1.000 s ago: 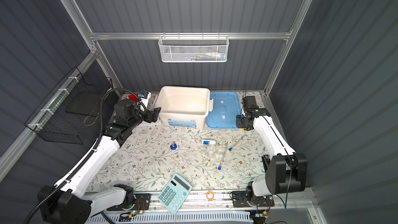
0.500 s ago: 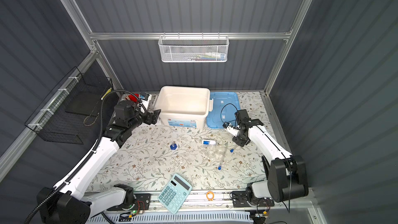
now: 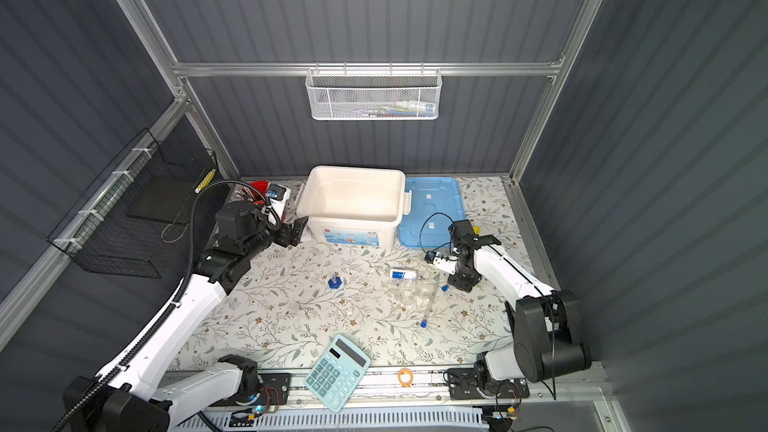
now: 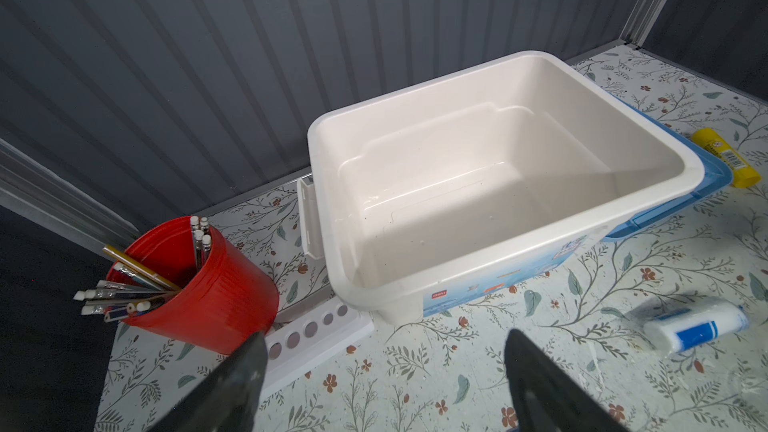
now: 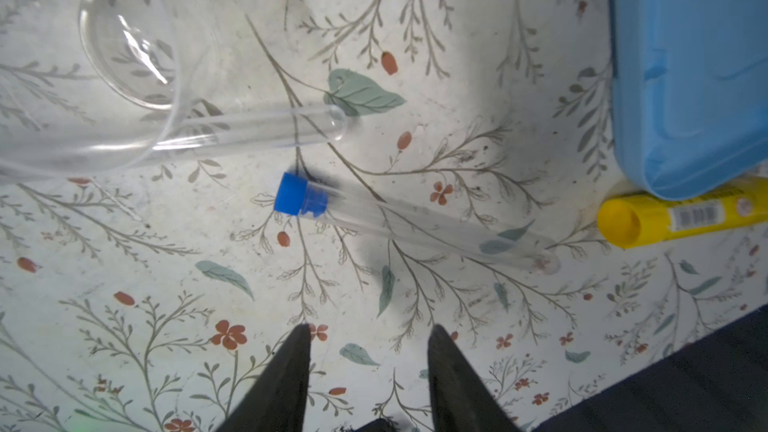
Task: Organize the chemistry lab equipment
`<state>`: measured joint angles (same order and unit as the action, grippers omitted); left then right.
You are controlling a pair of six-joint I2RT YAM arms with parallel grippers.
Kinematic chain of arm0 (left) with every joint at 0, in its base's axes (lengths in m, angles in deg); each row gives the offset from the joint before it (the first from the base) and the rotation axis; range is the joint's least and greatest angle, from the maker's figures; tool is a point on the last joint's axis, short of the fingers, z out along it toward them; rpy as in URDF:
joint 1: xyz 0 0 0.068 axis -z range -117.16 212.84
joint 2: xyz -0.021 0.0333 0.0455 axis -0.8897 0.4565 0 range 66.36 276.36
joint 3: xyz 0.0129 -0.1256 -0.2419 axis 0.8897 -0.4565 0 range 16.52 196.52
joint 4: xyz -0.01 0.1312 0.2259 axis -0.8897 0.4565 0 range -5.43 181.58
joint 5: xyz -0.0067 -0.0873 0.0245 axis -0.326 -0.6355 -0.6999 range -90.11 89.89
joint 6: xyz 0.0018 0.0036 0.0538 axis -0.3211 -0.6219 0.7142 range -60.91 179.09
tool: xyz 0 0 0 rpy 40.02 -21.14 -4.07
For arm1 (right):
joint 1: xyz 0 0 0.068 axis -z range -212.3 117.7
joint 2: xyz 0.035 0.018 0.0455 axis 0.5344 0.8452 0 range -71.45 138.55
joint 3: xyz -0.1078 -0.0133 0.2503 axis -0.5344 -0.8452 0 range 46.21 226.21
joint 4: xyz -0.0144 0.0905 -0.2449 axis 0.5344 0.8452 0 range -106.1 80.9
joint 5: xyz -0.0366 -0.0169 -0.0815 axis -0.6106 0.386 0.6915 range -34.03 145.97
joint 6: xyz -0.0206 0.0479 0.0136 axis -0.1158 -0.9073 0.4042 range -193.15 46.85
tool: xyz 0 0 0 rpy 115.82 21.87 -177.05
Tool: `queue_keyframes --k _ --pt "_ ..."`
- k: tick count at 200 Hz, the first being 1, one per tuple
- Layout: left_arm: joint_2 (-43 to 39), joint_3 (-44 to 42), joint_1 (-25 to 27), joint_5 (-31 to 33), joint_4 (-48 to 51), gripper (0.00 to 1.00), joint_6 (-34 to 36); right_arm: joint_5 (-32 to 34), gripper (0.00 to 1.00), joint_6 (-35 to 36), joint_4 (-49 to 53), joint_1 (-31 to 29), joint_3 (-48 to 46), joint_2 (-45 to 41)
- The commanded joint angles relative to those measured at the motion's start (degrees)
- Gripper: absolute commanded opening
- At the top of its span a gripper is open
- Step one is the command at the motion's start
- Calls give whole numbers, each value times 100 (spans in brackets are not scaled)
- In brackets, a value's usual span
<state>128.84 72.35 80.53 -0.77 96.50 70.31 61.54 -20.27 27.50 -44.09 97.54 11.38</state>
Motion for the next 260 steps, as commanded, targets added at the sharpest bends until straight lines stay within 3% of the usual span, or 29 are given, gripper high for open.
queue_keyframes --k 1,83,260 --pt "-180 -84 32 50 -79 89 123 114 50 41 -259 -42 -8 216" --pt "-190 -134 32 62 -94 89 152 415 53 110 -604 -60 -83 461" --pt "-151 -110 27 138 -58 89 214 372 53 0 -1133 -104 153 1275"
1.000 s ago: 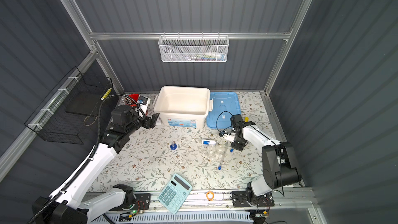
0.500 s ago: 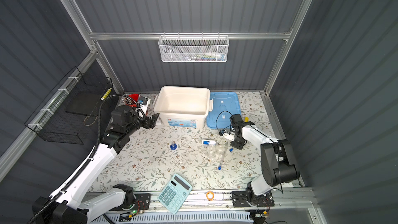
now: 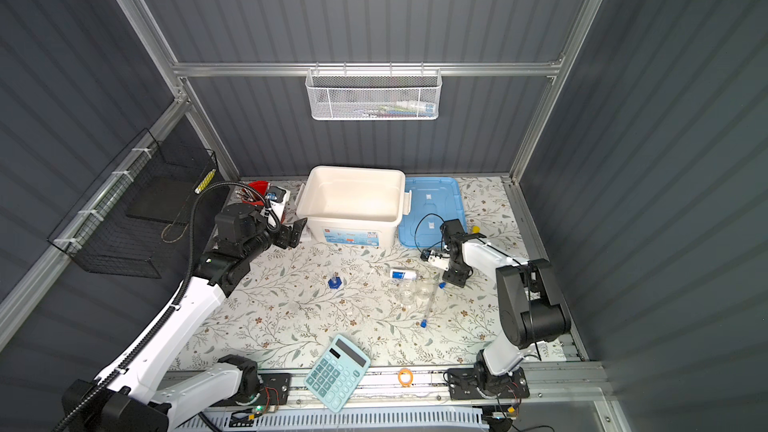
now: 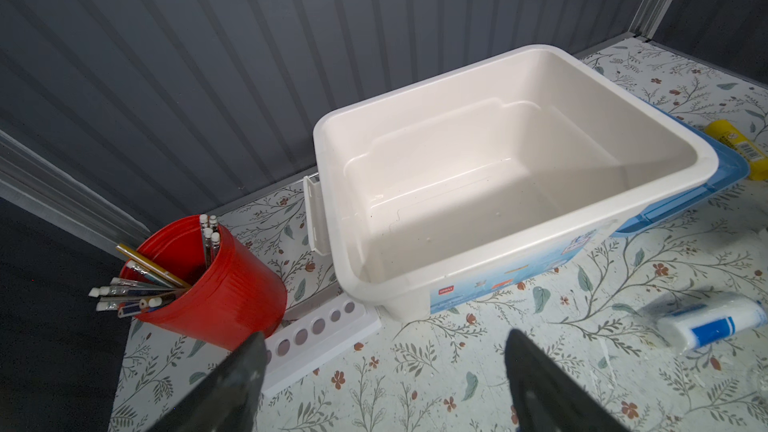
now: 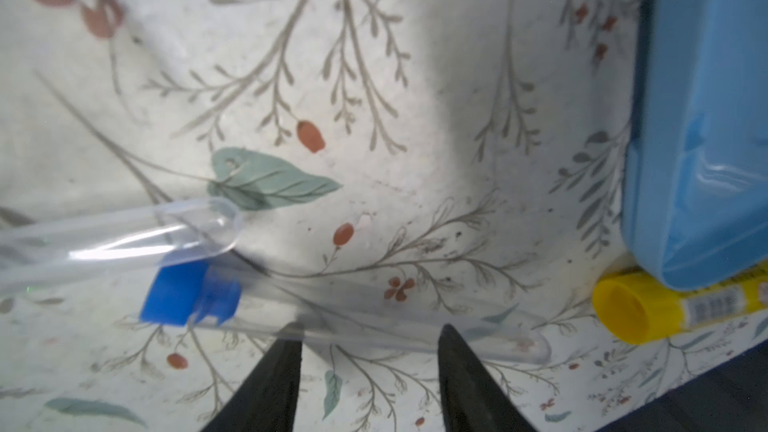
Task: Organize the chemistry lab equipment
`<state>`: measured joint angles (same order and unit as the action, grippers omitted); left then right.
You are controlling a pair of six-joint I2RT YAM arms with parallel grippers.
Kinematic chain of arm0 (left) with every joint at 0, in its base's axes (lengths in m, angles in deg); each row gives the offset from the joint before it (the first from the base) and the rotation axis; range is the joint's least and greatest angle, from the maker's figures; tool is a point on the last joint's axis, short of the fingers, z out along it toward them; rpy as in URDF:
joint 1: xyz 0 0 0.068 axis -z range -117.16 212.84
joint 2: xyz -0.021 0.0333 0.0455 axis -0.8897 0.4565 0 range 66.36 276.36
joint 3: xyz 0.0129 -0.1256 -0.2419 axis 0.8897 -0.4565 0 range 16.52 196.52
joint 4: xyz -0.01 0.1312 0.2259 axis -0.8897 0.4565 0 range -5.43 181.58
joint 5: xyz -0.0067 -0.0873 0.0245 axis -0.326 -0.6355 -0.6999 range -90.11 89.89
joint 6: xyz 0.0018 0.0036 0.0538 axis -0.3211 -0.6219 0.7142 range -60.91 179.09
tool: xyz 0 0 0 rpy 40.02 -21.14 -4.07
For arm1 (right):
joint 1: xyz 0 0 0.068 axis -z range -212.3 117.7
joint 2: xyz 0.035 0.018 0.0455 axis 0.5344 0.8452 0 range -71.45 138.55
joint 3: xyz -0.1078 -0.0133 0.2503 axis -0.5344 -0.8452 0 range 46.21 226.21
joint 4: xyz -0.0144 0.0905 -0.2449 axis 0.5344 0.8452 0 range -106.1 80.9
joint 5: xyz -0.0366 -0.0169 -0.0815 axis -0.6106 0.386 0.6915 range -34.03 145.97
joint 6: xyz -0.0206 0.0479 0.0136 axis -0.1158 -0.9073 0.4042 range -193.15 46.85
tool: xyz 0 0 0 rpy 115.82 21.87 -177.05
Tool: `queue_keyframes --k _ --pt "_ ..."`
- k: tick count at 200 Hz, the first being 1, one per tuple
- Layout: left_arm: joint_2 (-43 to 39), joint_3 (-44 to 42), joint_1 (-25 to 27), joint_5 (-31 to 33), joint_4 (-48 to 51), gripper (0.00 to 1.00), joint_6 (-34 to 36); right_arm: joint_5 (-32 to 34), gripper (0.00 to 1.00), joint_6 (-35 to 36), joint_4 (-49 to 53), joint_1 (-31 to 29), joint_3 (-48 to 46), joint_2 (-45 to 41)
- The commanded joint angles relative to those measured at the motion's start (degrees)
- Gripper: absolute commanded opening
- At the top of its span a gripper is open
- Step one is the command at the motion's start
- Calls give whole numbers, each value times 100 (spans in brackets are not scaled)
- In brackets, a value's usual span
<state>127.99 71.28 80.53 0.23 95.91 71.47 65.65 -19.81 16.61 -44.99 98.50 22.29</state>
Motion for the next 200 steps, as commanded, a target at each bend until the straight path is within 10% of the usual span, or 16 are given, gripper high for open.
queue_keyframes --k 1,200 --pt "-69 -2 25 33 1 89 98 -37 53 -49 -54 -14 59 196" --pt "-144 118 30 -152 74 89 2 16 38 -1486 680 100 270 119"
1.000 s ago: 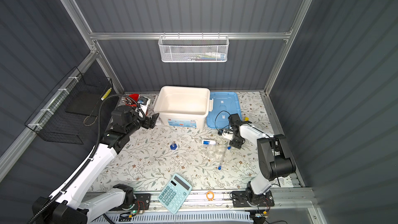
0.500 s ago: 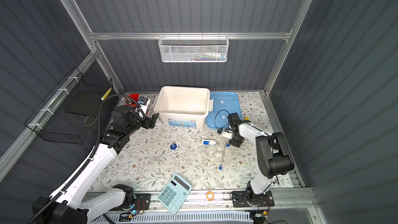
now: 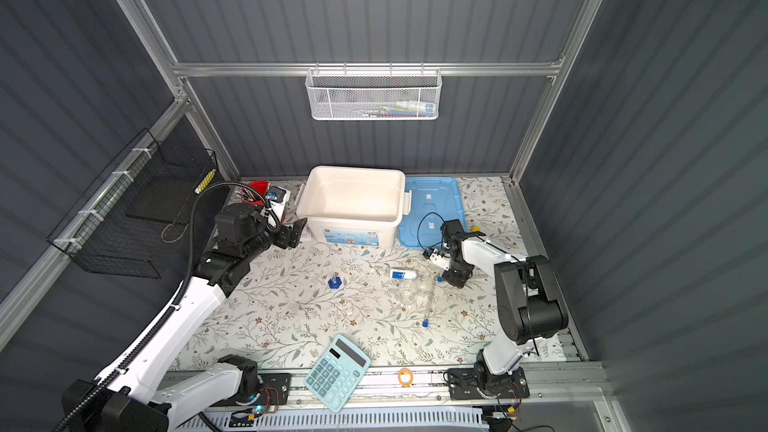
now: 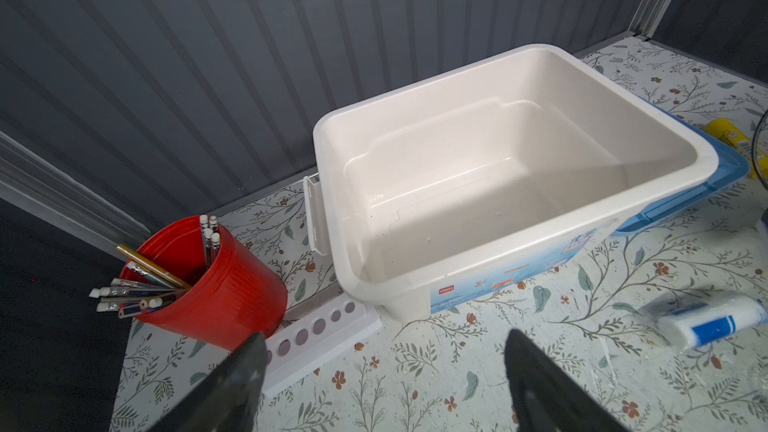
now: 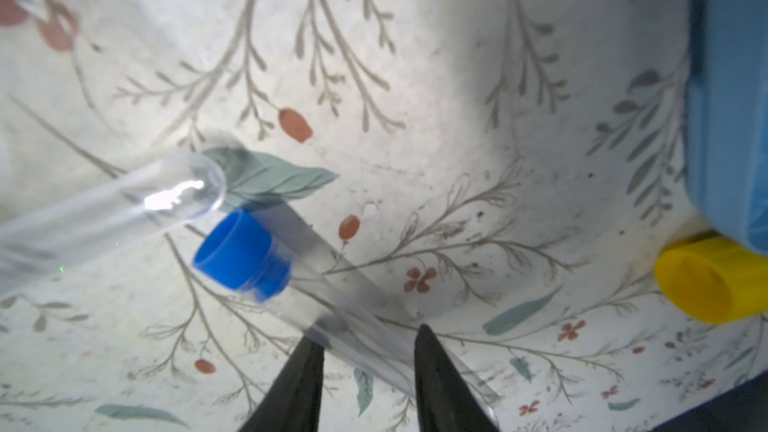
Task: Organize the chemistry lab equipment
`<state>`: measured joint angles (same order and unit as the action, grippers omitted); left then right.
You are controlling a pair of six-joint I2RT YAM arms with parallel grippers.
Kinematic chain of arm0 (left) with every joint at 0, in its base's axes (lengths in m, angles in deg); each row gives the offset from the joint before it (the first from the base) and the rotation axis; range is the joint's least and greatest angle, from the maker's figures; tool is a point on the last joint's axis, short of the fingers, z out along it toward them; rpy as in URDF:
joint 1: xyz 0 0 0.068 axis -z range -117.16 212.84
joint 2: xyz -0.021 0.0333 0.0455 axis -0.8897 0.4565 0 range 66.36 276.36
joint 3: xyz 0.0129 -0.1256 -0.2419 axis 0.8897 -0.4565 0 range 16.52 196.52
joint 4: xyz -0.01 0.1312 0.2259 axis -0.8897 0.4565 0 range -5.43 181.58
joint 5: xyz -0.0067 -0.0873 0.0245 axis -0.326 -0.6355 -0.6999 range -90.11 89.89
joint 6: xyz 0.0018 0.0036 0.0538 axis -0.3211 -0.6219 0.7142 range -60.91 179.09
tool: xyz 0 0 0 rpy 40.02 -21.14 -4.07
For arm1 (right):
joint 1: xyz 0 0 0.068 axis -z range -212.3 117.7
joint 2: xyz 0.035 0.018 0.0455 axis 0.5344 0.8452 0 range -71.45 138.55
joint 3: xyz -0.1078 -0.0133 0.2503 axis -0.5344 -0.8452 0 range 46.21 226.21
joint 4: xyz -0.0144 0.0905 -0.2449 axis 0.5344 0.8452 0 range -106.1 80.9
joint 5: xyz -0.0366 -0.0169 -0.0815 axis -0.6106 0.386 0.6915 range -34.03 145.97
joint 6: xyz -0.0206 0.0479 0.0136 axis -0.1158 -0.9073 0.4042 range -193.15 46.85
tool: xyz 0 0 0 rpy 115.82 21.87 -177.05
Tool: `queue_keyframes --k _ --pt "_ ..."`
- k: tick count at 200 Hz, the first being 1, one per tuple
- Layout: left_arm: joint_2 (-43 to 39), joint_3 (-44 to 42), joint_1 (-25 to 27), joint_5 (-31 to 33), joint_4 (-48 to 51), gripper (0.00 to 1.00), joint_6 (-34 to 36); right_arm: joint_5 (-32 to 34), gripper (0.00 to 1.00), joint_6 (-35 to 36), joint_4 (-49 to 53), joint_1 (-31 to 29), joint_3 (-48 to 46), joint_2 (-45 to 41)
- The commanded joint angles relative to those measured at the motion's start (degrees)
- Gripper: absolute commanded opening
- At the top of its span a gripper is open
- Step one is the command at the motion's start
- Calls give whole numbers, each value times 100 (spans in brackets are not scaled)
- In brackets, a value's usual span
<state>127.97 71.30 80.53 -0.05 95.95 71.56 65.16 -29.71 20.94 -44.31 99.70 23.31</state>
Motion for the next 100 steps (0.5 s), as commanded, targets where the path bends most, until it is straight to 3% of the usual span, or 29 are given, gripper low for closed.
queue_keyframes --k 1,100 --pt "-145 118 27 -130 72 89 -7 65 38 -513 249 32 151 16" --pt "-71 278 30 -253 163 89 -81 -129 32 -1457 224 50 32 -191"
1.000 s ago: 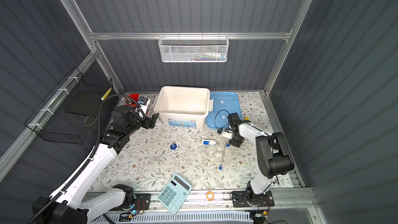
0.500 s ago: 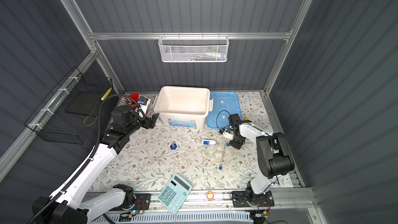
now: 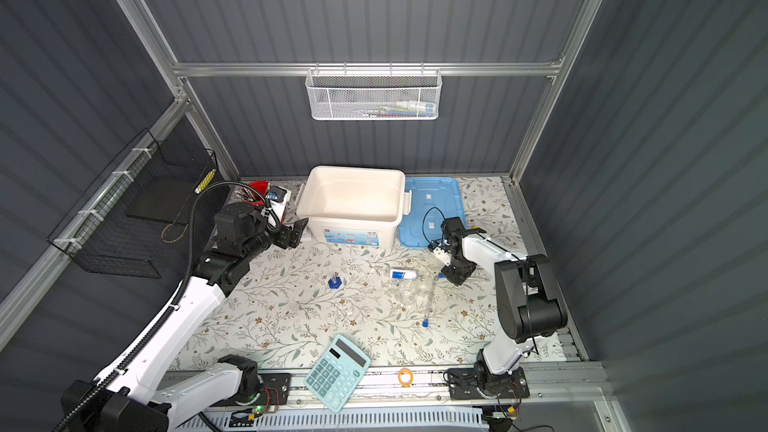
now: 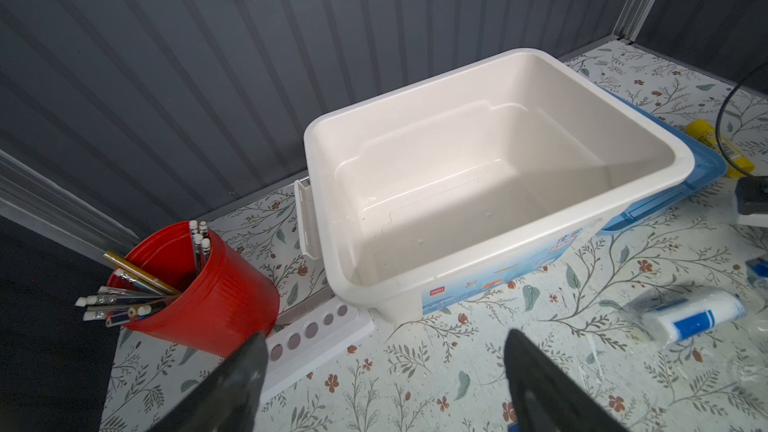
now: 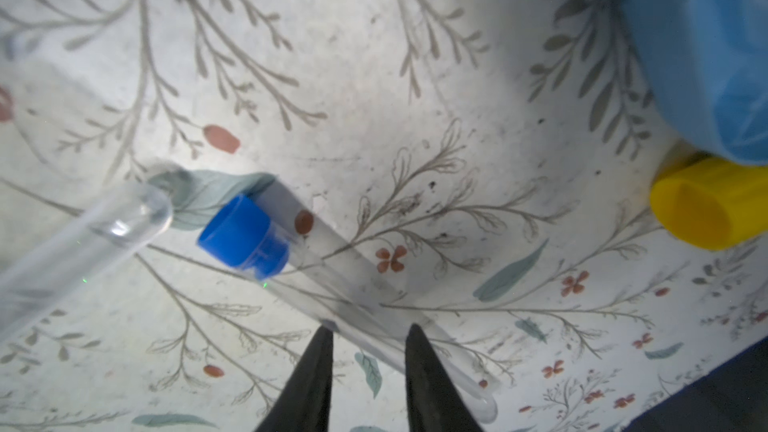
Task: Organize the chemistry lab equipment
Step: 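Close right gripper on the blue-capped test tube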
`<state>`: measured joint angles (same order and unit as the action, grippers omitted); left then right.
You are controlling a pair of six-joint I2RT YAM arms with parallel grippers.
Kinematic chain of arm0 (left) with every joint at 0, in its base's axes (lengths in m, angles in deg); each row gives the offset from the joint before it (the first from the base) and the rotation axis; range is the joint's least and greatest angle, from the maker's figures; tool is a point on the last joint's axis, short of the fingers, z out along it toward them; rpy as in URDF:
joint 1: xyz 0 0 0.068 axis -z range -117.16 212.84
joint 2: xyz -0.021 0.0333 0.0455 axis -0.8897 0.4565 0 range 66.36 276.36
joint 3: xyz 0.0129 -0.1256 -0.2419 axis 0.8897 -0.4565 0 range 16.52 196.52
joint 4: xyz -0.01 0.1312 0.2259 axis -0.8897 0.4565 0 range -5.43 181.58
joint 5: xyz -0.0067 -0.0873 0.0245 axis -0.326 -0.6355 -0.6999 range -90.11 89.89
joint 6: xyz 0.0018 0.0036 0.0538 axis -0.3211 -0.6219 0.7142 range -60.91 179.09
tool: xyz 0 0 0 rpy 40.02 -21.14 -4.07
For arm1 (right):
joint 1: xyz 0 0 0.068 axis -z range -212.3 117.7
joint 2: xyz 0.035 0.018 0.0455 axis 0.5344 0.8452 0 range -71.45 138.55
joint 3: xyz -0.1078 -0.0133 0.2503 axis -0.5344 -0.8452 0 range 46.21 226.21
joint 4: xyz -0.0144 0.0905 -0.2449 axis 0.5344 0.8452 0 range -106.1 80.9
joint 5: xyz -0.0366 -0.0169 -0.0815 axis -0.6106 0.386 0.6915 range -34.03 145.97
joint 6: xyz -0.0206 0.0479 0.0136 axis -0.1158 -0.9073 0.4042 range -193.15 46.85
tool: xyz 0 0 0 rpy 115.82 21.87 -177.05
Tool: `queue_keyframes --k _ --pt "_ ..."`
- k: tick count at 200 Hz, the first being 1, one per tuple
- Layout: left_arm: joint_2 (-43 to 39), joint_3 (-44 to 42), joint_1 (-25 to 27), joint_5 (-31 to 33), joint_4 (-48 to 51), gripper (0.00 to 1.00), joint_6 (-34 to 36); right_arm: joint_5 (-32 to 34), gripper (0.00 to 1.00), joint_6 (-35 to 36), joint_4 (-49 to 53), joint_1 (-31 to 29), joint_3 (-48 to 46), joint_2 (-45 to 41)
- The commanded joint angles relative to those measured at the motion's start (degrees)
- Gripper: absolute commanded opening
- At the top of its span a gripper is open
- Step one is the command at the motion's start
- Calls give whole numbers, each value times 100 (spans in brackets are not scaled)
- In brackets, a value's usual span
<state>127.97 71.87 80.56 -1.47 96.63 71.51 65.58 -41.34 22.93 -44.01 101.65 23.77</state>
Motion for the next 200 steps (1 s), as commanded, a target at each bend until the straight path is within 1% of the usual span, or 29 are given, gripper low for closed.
queue_keyframes --k 1,30,78,128,159,200 --pt "-66 222 29 -114 95 89 -75 -170 32 -292 21 19 -173 -248" --pt "-28 213 26 -132 82 89 -91 -231 33 -335 -207 19 -419 -493" --pt "-9 247 30 -137 97 88 -135 -292 34 -577 -281 20 -363 -358" --pt "10 312 30 -152 146 88 -170 -393 38 -476 -552 12 -657 -440" --pt "36 370 26 -162 183 88 -188 -380 36 -474 -563 1 -622 -312" --pt "45 371 30 -153 210 88 -205 -374 30 -502 -591 1 -631 -202"
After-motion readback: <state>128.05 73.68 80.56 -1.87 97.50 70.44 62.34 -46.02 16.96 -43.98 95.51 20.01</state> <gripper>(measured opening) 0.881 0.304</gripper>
